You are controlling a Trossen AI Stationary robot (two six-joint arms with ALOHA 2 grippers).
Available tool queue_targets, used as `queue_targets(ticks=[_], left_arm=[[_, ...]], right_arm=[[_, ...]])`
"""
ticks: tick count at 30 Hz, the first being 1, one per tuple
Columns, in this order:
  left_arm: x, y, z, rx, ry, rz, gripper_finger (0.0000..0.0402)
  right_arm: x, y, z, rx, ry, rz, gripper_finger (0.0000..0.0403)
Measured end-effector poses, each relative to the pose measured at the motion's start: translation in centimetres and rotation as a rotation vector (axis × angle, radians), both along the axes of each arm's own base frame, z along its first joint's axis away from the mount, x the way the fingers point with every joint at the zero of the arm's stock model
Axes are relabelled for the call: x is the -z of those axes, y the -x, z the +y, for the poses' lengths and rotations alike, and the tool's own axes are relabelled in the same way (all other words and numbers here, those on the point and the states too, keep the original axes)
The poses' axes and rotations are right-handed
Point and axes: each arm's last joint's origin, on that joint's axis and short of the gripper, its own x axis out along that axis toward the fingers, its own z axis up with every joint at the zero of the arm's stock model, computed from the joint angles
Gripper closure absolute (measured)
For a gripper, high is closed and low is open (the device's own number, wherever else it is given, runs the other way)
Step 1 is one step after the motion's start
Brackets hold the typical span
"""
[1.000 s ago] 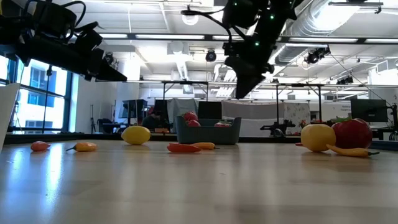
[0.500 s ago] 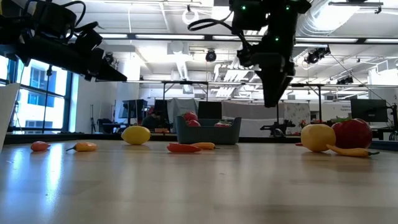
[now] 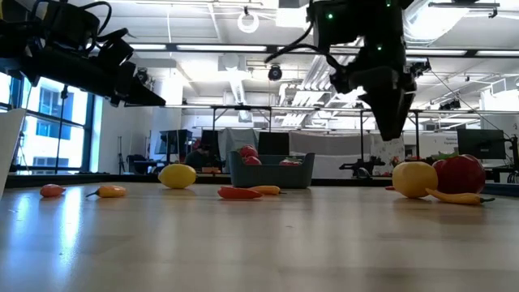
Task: Sort produce into baskets
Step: Put the right yellow lemon into the black transparent bin
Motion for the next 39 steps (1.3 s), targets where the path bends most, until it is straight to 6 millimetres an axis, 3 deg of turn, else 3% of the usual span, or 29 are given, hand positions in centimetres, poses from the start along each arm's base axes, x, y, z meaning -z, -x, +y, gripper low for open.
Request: queue_targets(ticks=[7, 14, 39], left_arm=[[0.0, 0.0, 0.0, -0.001, 0.003, -0.002, 0.0402], [0.0, 0.0, 0.0, -0.003, 0.015, -0.005, 0.0402], [0.3, 0.0, 0.0, -0.004, 0.032, 0.016, 0.0402]], right_arm=[[0.1, 0.1, -1.9, 0.158, 0.001, -0.025, 0.0159], [2.2, 0.6, -3.0, 0.231, -0.031, -0.046, 0.0159], [6.5, 2.9, -2.2, 0.315, -0.093, 0.026, 0.0171]])
